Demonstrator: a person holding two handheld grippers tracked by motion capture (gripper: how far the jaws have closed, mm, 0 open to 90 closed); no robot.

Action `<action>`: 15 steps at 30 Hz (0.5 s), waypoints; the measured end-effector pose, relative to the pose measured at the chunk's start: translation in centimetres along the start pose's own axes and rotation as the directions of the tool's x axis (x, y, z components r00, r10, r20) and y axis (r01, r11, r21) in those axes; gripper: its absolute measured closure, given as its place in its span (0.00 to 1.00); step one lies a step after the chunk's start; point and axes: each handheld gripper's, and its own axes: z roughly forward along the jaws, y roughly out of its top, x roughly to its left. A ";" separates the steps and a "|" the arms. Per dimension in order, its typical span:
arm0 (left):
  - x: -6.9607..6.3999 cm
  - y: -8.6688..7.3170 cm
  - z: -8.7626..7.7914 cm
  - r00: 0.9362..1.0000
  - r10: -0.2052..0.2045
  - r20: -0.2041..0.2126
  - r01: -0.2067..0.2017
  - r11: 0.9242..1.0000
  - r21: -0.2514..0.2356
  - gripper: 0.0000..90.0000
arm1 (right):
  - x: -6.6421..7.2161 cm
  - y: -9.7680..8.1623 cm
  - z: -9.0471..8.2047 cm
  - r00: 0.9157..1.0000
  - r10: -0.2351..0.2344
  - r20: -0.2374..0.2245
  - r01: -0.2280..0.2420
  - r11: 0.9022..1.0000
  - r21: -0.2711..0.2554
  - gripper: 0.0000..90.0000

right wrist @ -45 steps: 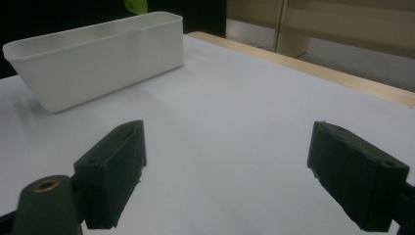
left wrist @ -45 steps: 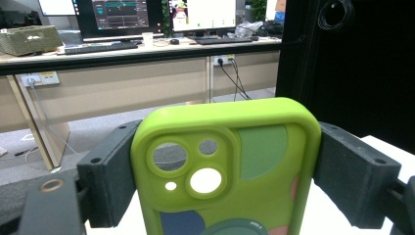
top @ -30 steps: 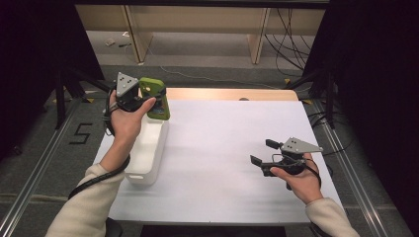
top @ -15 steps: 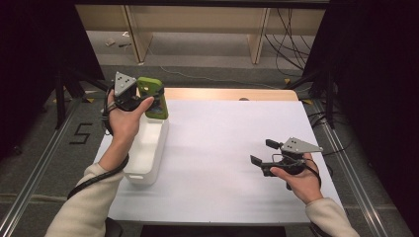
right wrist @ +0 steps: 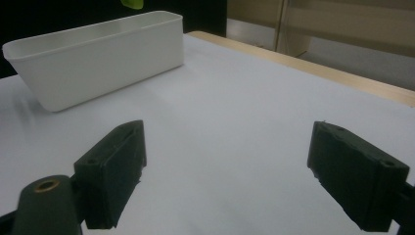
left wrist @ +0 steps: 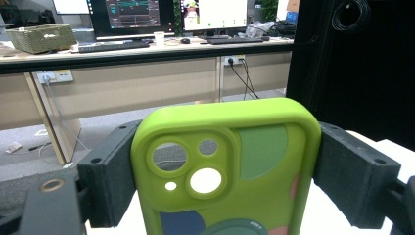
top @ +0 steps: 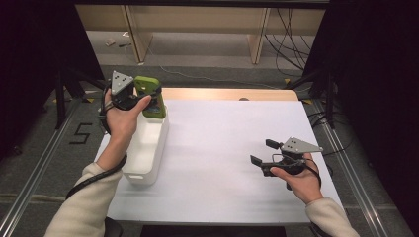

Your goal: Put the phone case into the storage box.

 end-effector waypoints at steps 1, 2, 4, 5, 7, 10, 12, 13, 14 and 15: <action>0.0 0.0 0.0 1.000 0.000 -0.001 0.000 1.000 0.000 0.18 | 0.0 0.0 0.0 1.000 0.000 0.000 0.000 1.000 0.000 0.17; 0.0 0.0 0.0 1.000 -0.001 -0.001 0.001 1.000 -0.001 0.18 | 0.0 0.0 0.0 1.000 0.000 -0.001 0.000 1.000 0.000 0.17; 0.1 0.1 0.0 1.000 -0.001 -0.003 0.001 1.000 0.000 0.18 | 0.0 0.0 0.0 1.000 -0.001 -0.001 0.001 1.000 0.000 0.17; 0.2 0.1 -0.1 1.000 -0.001 -0.004 0.001 1.000 -0.001 0.18 | 0.0 0.0 0.0 1.000 0.000 -0.001 0.000 1.000 0.000 0.17; 0.2 0.1 -0.1 1.000 -0.003 -0.006 0.003 1.000 -0.001 0.18 | 0.0 0.0 0.0 1.000 0.000 -0.001 0.000 1.000 0.000 0.17; 0.3 0.1 -0.1 1.000 -0.002 -0.008 0.002 1.000 0.001 0.18 | 0.0 0.0 0.0 1.000 0.000 -0.001 0.000 1.000 0.000 0.17; 0.4 0.1 -0.1 1.000 -0.002 -0.010 0.002 1.000 0.002 0.18 | 0.0 0.0 0.0 1.000 0.000 -0.002 0.000 1.000 0.000 0.17; 0.4 0.1 -0.1 1.000 -0.003 -0.011 0.003 1.000 0.001 0.18 | 0.0 0.0 0.0 1.000 0.000 -0.001 0.000 1.000 0.000 0.17; 0.4 0.1 -0.1 1.000 -0.003 -0.011 0.003 1.000 0.002 0.18 | 0.0 0.0 0.0 1.000 0.000 -0.001 0.000 1.000 0.000 0.17; 0.4 0.0 -0.1 1.000 -0.002 -0.011 0.002 1.000 0.002 0.18 | 0.0 0.0 0.0 1.000 0.000 -0.001 0.000 1.000 0.000 0.17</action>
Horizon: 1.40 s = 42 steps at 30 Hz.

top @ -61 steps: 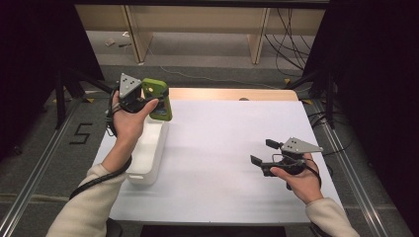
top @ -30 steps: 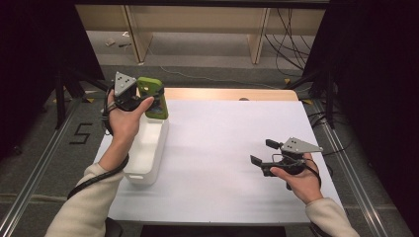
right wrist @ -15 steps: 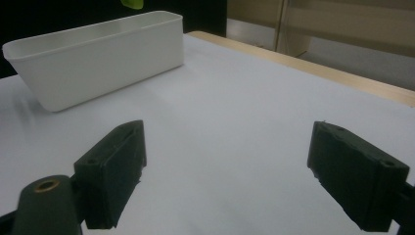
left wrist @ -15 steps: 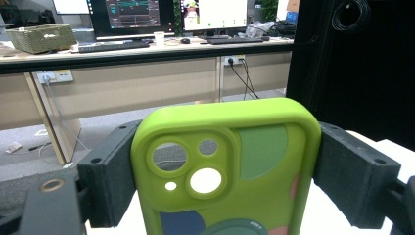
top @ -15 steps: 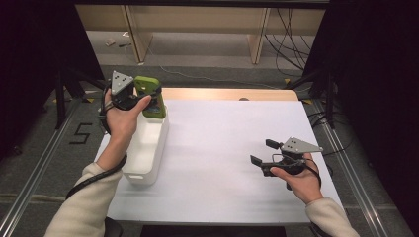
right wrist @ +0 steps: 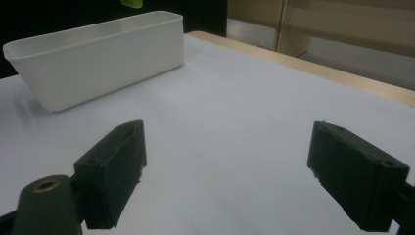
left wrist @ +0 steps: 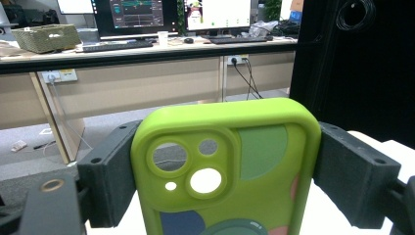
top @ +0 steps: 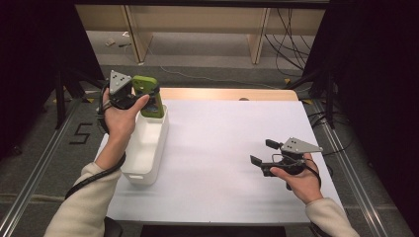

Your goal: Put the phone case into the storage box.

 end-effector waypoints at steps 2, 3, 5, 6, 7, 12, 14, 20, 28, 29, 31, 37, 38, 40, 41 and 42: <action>0.1 0.0 0.0 1.000 0.002 -0.002 -0.002 1.000 0.003 0.18 | 0.0 0.0 0.0 1.000 0.001 0.001 -0.001 1.000 0.000 0.17; 0.1 0.0 0.0 1.000 0.002 -0.002 -0.002 1.000 0.004 0.18 | 0.0 0.0 0.0 1.000 0.001 0.001 -0.001 1.000 0.000 0.17; 0.1 0.0 0.0 1.000 0.002 -0.004 -0.002 1.000 0.004 0.18 | 0.0 0.0 0.0 1.000 0.000 0.002 0.000 1.000 -0.001 0.17; 0.2 0.0 0.0 1.000 0.002 -0.004 -0.002 1.000 0.005 0.18 | 0.0 0.0 0.0 1.000 0.000 0.002 0.000 1.000 -0.001 0.17; 0.2 0.0 0.0 1.000 0.001 -0.005 -0.001 1.000 0.005 0.18 | 0.0 0.0 0.0 1.000 0.000 0.001 0.000 1.000 -0.001 0.17; 0.3 -0.1 0.0 1.000 0.001 -0.009 -0.001 1.000 0.008 0.18 | 0.0 0.0 0.0 1.000 0.000 0.001 0.000 1.000 -0.001 0.17; 0.4 -0.1 0.1 1.000 0.001 -0.009 -0.001 1.000 0.010 0.18 | 0.0 0.0 0.0 1.000 0.000 0.001 0.000 1.000 -0.001 0.17; 0.5 -0.2 0.2 1.000 0.002 -0.010 -0.001 1.000 0.014 0.18 | 0.0 0.0 0.0 1.000 0.001 0.000 -0.001 1.000 0.000 0.17; 0.7 -0.2 0.2 1.000 0.002 -0.013 -0.002 1.000 0.018 0.18 | 0.0 0.0 0.0 1.000 0.000 -0.001 0.000 1.000 -0.001 0.17; 0.7 -0.3 0.2 1.000 0.000 -0.014 0.000 1.000 0.018 0.18 | 0.0 0.0 0.0 1.000 0.000 -0.001 0.000 1.000 -0.001 0.17; 0.8 -0.3 0.3 1.000 0.001 -0.015 -0.001 1.000 0.019 0.18 | 0.0 0.0 0.0 1.000 -0.001 -0.002 0.001 1.000 -0.001 0.17; 0.9 -0.4 0.4 1.000 0.000 -0.015 0.000 1.000 0.024 0.18 | 0.0 0.0 0.0 1.000 0.000 -0.001 0.000 1.000 0.000 0.17; 0.9 -0.4 0.4 1.000 0.001 -0.015 -0.001 1.000 0.025 0.18 | 0.0 0.0 0.0 1.000 0.000 -0.001 0.000 1.000 0.000 0.17; 0.9 -0.4 0.5 1.000 0.001 -0.015 -0.001 1.000 0.027 0.18 | 0.0 0.0 0.0 1.000 -0.001 0.000 0.001 1.000 -0.001 0.17; 0.9 -0.4 0.5 1.000 0.002 -0.015 -0.002 1.000 0.027 0.18 | 0.0 0.0 0.0 1.000 -0.001 -0.001 0.001 1.000 -0.001 0.17; 0.9 -0.4 0.6 1.000 0.000 -0.015 0.000 1.000 0.027 0.18 | 0.0 0.0 0.0 1.000 -0.002 0.000 0.002 1.000 -0.001 0.17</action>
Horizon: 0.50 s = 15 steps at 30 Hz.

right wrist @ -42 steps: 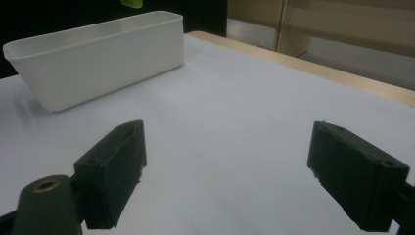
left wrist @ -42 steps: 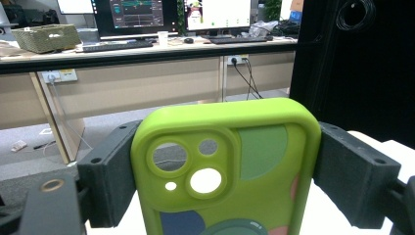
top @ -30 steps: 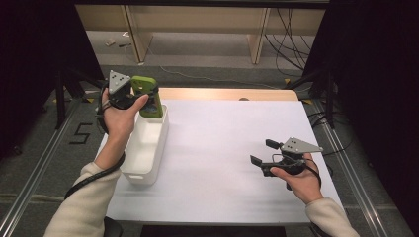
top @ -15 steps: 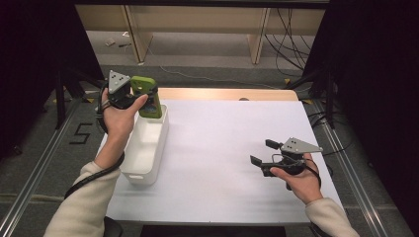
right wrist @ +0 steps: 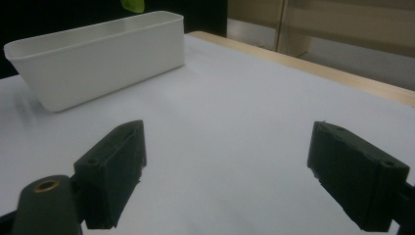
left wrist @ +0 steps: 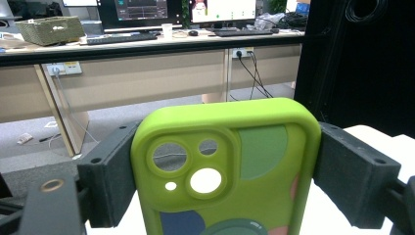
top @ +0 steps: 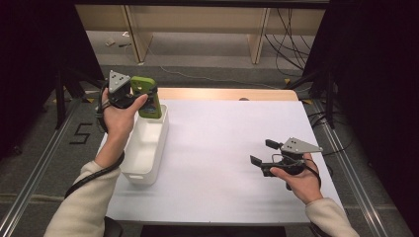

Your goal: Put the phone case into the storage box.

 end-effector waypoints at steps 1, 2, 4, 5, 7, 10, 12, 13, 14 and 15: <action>0.0 0.0 0.0 1.000 0.000 0.001 0.000 1.000 0.000 0.18 | 0.0 0.0 0.0 1.000 0.000 0.000 0.000 1.000 0.000 0.17; 0.0 0.0 0.1 1.000 0.001 0.003 -0.001 1.000 0.001 0.18 | 0.0 0.0 0.0 1.000 0.001 0.000 -0.001 1.000 0.003 0.17; -0.1 0.0 0.2 1.000 0.002 0.003 -0.002 1.000 0.004 0.18 | 0.0 0.0 0.0 1.000 0.001 0.000 -0.001 1.000 0.004 0.17; -0.1 0.0 0.2 1.000 0.000 0.003 0.000 1.000 0.005 0.18 | 0.0 0.0 0.0 1.000 0.001 0.000 -0.001 1.000 0.003 0.17; 0.0 -0.1 0.3 1.000 0.001 0.002 -0.001 1.000 0.009 0.18 | 0.0 0.0 0.0 1.000 0.002 0.001 -0.002 1.000 0.004 0.17; 0.1 -0.1 0.4 1.000 0.000 0.000 0.000 1.000 0.012 0.18 | 0.0 0.0 0.0 1.000 0.002 0.000 -0.002 1.000 0.003 0.17; 0.1 -0.1 0.5 1.000 -0.003 0.000 0.003 1.000 0.015 0.18 | 0.0 0.0 0.0 1.000 0.002 0.000 -0.002 1.000 0.000 0.17; 0.1 -0.2 0.6 1.000 -0.002 0.001 0.002 1.000 0.016 0.18 | 0.0 0.0 0.0 1.000 0.003 0.000 -0.003 1.000 0.001 0.17; 0.1 -0.2 0.6 1.000 -0.004 0.001 0.004 1.000 0.017 0.18 | 0.0 0.0 0.0 1.000 0.001 0.001 -0.001 1.000 0.003 0.17; 0.2 -0.2 0.7 1.000 -0.004 -0.001 0.004 1.000 0.019 0.18 | 0.0 0.0 0.0 1.000 0.002 0.001 -0.002 1.000 0.002 0.17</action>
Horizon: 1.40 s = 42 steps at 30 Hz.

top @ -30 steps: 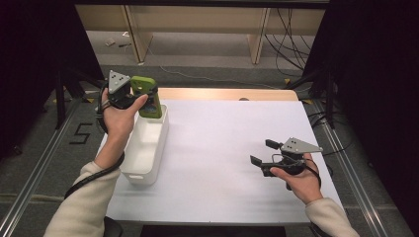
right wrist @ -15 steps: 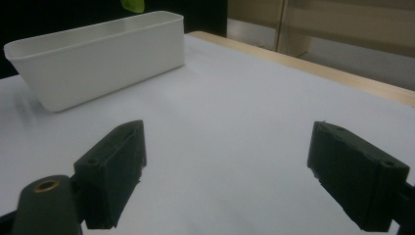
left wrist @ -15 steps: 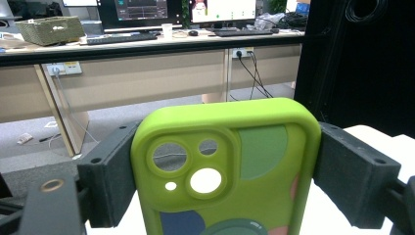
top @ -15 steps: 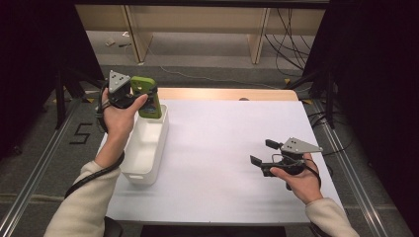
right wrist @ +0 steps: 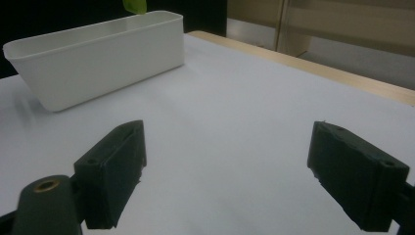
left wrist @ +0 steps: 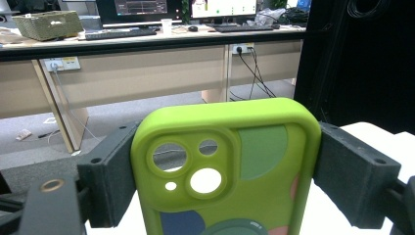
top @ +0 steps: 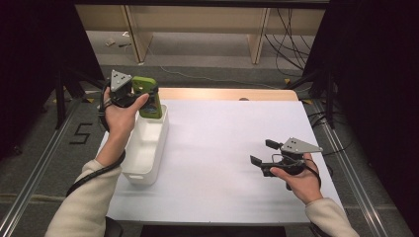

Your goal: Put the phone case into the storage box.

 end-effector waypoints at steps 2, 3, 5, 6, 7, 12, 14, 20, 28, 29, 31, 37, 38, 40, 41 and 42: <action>0.0 -0.1 0.1 1.000 0.003 0.000 -0.003 1.000 0.006 0.18 | 0.0 0.0 0.0 1.000 -0.001 0.001 0.001 1.000 0.000 0.17; 0.1 -0.1 0.2 1.000 0.000 -0.001 0.000 1.000 0.008 0.18 | 0.0 0.0 0.0 1.000 0.000 0.000 0.000 1.000 -0.002 0.17; 0.1 -0.2 0.3 1.000 -0.001 -0.001 0.001 1.000 0.009 0.18 | 0.0 0.0 0.0 1.000 0.001 0.000 -0.001 1.000 -0.003 0.17; 0.1 -0.2 0.3 1.000 -0.002 -0.001 0.002 1.000 0.009 0.18 | 0.0 0.0 0.0 1.000 0.001 0.000 -0.001 1.000 -0.002 0.17; 0.1 -0.2 0.3 1.000 -0.002 -0.002 0.002 1.000 0.010 0.18 | 0.0 0.0 0.0 1.000 0.001 0.000 -0.001 1.000 -0.001 0.17; 0.3 -0.2 0.4 1.000 -0.006 -0.004 0.006 1.000 0.012 0.18 | 0.0 0.0 0.0 1.000 0.002 0.000 -0.002 1.000 -0.001 0.17; 0.4 -0.2 0.5 1.000 -0.007 -0.005 0.007 1.000 0.013 0.18 | 0.0 0.0 0.0 1.000 0.002 0.001 -0.002 1.000 -0.001 0.17; 0.5 -0.4 0.7 1.000 -0.009 -0.007 0.009 1.000 0.023 0.18 | 0.0 0.0 0.0 1.000 0.001 0.001 -0.001 1.000 0.001 0.17; 0.6 -0.3 0.9 1.000 -0.011 -0.008 0.012 1.000 0.026 0.18 | -0.1 -0.1 0.0 1.000 0.001 0.001 -0.001 1.000 0.000 0.17; 0.6 -0.3 1.0 1.000 -0.012 -0.008 0.012 1.000 0.027 0.18 | -0.1 -0.1 0.1 1.000 0.001 0.000 -0.001 1.000 0.000 0.17; 0.7 -0.3 1.0 1.000 -0.014 -0.008 0.014 1.000 0.027 0.18 | 0.0 -0.1 0.1 1.000 0.001 0.001 -0.001 1.000 0.000 0.17; 0.8 -0.4 1.2 1.000 -0.015 -0.011 0.015 0.999 0.031 0.18 | -0.1 -0.1 0.1 1.000 0.000 0.000 0.000 1.000 0.001 0.17; 0.8 -0.4 1.3 1.000 -0.016 -0.012 0.016 0.999 0.032 0.18 | -0.1 -0.1 0.1 1.000 0.001 -0.001 -0.001 1.000 0.000 0.17; 0.9 -0.4 1.3 1.000 -0.014 -0.012 0.014 0.999 0.033 0.18 | -0.1 -0.1 0.1 1.000 0.002 0.000 -0.002 1.000 0.002 0.17; 0.9 -0.4 1.4 1.000 -0.016 -0.012 0.016 0.999 0.033 0.18 | -0.1 -0.1 0.0 1.000 0.002 0.000 -0.002 1.000 0.001 0.17; 0.9 -0.4 1.4 1.000 -0.017 -0.012 0.017 0.999 0.033 0.18 | -0.1 -0.1 0.0 1.000 0.002 0.000 -0.002 1.000 0.000 0.17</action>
